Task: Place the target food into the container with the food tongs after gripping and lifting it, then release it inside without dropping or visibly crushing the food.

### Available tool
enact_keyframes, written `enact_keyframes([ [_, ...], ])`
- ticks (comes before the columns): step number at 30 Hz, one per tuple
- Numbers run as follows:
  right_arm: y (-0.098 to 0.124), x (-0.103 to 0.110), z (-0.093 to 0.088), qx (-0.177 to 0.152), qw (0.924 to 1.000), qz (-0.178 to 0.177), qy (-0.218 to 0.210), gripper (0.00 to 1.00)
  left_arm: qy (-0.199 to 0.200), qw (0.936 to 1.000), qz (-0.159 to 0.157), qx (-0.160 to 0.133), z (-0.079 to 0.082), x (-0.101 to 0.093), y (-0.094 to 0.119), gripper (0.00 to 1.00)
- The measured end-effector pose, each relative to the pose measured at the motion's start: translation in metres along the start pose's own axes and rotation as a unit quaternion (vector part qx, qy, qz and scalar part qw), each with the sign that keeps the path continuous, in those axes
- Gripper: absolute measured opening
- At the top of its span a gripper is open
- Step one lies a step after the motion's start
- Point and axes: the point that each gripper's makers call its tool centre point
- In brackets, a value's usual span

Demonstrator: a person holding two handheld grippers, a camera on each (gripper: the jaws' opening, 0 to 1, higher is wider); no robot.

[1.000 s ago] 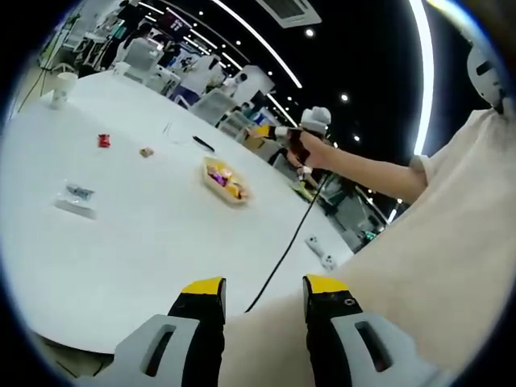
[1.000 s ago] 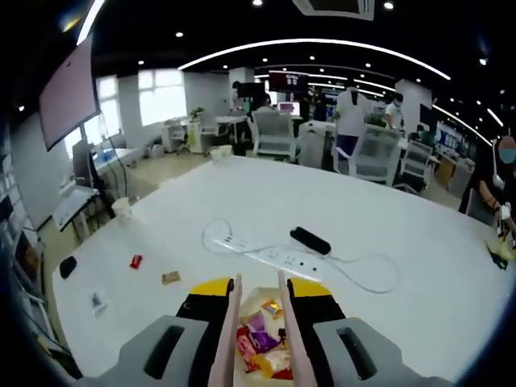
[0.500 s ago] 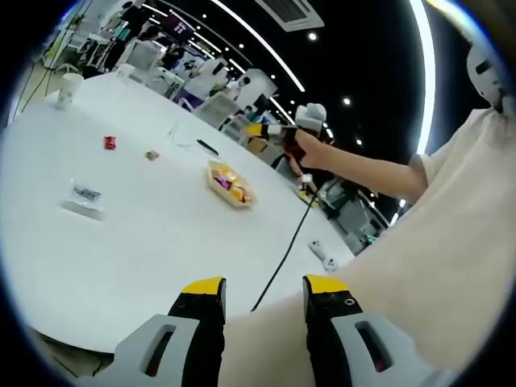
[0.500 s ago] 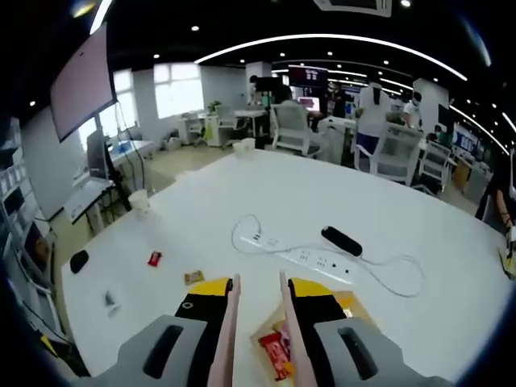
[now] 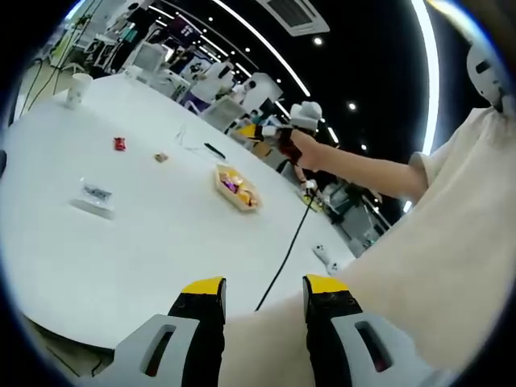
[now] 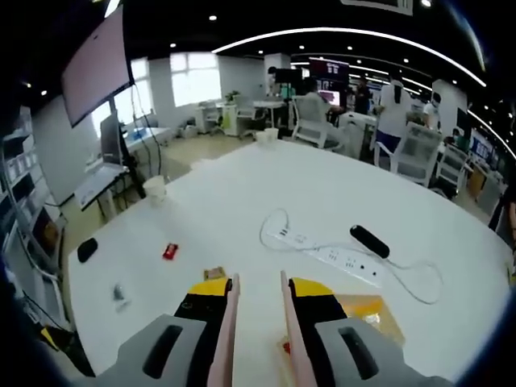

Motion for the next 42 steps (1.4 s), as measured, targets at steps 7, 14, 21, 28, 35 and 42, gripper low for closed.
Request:
enact_keyframes([
  [7,-0.014,0.014,-0.002,0.005,0.9998,0.014,0.011,0.28,0.005,1.0000,0.004,-0.004,0.002,0.004,0.003,0.37],
  [14,-0.028,0.029,-0.003,0.015,0.9990,0.029,0.031,0.28,0.009,0.9999,0.007,-0.005,0.006,0.010,0.004,0.37],
  [21,-0.043,0.042,-0.004,0.018,0.9972,0.048,0.054,0.29,0.012,0.9999,0.009,-0.007,0.013,0.014,0.001,0.37],
  [28,-0.056,0.060,-0.003,0.023,0.9951,0.074,0.061,0.29,0.015,0.9998,0.010,-0.006,0.016,0.016,-0.003,0.37],
  [35,-0.069,0.071,-0.005,0.030,0.9935,0.089,0.065,0.29,0.023,0.9997,0.012,-0.004,0.017,0.020,-0.005,0.37],
  [42,-0.082,0.073,-0.011,0.038,0.9925,0.096,0.065,0.29,0.031,0.9994,0.016,-0.002,0.020,0.025,-0.006,0.37],
])
Point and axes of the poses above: the point that each gripper's makers call its tool centre point, and the gripper's own axes: y roughly backward along the fingers, x roughly to its left, z roughly out of its top, and after that the axes turned 14 degrees about y, right-handed
